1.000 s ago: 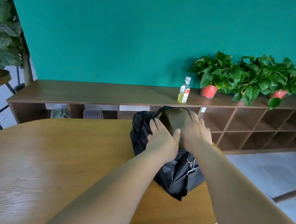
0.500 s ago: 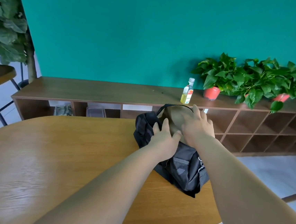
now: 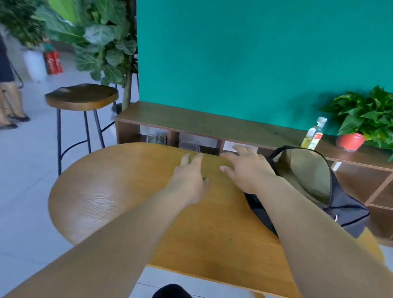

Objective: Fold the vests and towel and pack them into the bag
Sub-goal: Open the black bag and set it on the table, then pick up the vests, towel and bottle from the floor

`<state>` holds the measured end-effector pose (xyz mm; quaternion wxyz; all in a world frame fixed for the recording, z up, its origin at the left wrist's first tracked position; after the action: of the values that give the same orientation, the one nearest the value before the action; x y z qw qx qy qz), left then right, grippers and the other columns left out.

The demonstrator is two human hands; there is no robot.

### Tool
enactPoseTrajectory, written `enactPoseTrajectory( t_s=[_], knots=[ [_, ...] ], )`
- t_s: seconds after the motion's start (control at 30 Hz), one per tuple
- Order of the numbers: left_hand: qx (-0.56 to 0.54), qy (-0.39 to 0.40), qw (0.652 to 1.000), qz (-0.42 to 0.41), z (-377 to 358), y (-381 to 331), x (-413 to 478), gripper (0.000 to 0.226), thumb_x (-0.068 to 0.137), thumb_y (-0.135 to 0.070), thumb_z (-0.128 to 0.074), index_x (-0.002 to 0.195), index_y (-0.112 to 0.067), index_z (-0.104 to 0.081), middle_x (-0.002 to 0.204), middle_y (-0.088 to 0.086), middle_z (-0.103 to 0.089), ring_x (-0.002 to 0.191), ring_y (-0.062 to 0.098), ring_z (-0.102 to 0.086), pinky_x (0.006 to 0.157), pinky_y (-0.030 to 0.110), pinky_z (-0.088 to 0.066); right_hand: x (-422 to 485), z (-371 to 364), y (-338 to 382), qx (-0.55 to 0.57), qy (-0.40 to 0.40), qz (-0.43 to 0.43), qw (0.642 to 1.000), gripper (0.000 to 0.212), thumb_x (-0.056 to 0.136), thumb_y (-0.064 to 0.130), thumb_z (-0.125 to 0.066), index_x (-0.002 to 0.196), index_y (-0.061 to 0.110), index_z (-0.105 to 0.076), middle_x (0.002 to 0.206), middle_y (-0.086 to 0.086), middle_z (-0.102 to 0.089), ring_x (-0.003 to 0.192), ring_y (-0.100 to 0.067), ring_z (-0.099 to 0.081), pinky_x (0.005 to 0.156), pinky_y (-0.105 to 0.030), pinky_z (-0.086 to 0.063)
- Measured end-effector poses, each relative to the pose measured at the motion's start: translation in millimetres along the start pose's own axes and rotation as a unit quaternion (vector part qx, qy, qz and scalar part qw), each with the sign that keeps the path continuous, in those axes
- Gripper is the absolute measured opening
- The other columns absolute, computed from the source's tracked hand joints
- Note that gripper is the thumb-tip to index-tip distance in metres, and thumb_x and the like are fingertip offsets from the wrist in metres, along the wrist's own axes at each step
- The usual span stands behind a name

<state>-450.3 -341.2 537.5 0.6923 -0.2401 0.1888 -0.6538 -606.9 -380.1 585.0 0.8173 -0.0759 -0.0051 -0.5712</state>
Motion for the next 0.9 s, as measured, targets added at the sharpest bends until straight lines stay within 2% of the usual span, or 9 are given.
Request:
enactPoseTrajectory(
  t_s=[0.1,0.23,0.37,0.47,0.67,0.73,0.9],
  knots=[
    [0.004,-0.017,0.999,0.038,27,64,-25,0.076,0.104,-0.035,-0.059,0.166,-0.033,-0.016,0.174,-0.009,-0.003,0.150,0.035,-0.031,0.109,0.051,-0.049,5,-11,72,0.005,0.013,0.061,0.998,0.058,0.107,0.060,-0.037,0.161,0.040,-0.032,0.171,-0.005,-0.023,0.156,-0.032,-0.022,0.123,-0.053,-0.031],
    [0.027,-0.039,0.995,0.083,60,146,-71,0.078,0.104,-0.033,-0.059,0.167,-0.031,-0.014,0.175,-0.005,-0.004,0.154,0.034,-0.025,0.115,0.050,-0.043,7,-28,170,0.011,0.030,0.141,0.990,0.062,0.106,0.061,-0.039,0.163,0.038,-0.028,0.172,-0.005,-0.020,0.157,-0.032,-0.020,0.123,-0.053,-0.032],
    [0.028,-0.066,0.986,0.151,86,234,-122,0.081,0.100,-0.035,-0.061,0.166,-0.031,-0.016,0.175,-0.003,-0.005,0.151,0.034,-0.033,0.113,0.051,-0.044,4,-48,274,0.013,0.057,0.216,0.975,0.065,0.107,0.061,-0.037,0.165,0.034,-0.024,0.172,-0.005,-0.019,0.156,-0.031,-0.019,0.120,-0.048,-0.036],
    [0.025,-0.076,0.976,0.201,96,292,-159,0.080,0.099,-0.033,-0.060,0.166,-0.029,-0.016,0.174,-0.002,-0.007,0.149,0.036,-0.030,0.110,0.050,-0.046,-2,-63,345,0.023,0.074,0.266,0.961,0.064,0.107,0.059,-0.039,0.165,0.035,-0.023,0.172,-0.004,-0.019,0.155,-0.030,-0.020,0.120,-0.048,-0.036],
    [0.018,-0.083,0.941,0.327,99,416,-242,0.079,0.103,-0.038,-0.057,0.167,-0.025,-0.011,0.174,0.005,-0.005,0.148,0.038,-0.030,0.112,0.051,-0.044,-29,-114,495,0.041,0.119,0.377,0.918,0.066,0.107,0.060,-0.039,0.165,0.034,-0.022,0.173,-0.001,-0.017,0.156,-0.028,-0.018,0.122,-0.046,-0.032],
    [0.010,-0.082,0.934,0.348,95,442,-262,0.080,0.103,-0.037,-0.058,0.167,-0.025,-0.011,0.174,0.006,-0.005,0.149,0.038,-0.030,0.114,0.050,-0.042,-36,-129,524,0.036,0.124,0.395,0.910,0.066,0.107,0.060,-0.038,0.165,0.034,-0.022,0.173,-0.001,-0.017,0.156,-0.028,-0.019,0.122,-0.047,-0.032],
    [-0.010,-0.084,0.905,0.417,84,513,-322,0.078,0.102,-0.032,-0.059,0.166,-0.024,-0.013,0.173,0.006,-0.007,0.147,0.039,-0.031,0.106,0.049,-0.047,-63,-173,606,0.038,0.163,0.448,0.878,0.064,0.107,0.058,-0.041,0.164,0.033,-0.025,0.172,-0.001,-0.022,0.154,-0.027,-0.024,0.117,-0.046,-0.038]
  ],
)
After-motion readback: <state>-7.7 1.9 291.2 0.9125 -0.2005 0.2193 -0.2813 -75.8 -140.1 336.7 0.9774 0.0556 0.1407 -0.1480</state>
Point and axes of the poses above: each hand's wrist, its own x-axis towards the middle knuckle, its own z-axis out of the back of the hand, y = z × x, the point moved 7 cm from there along x, towards the middle knuckle
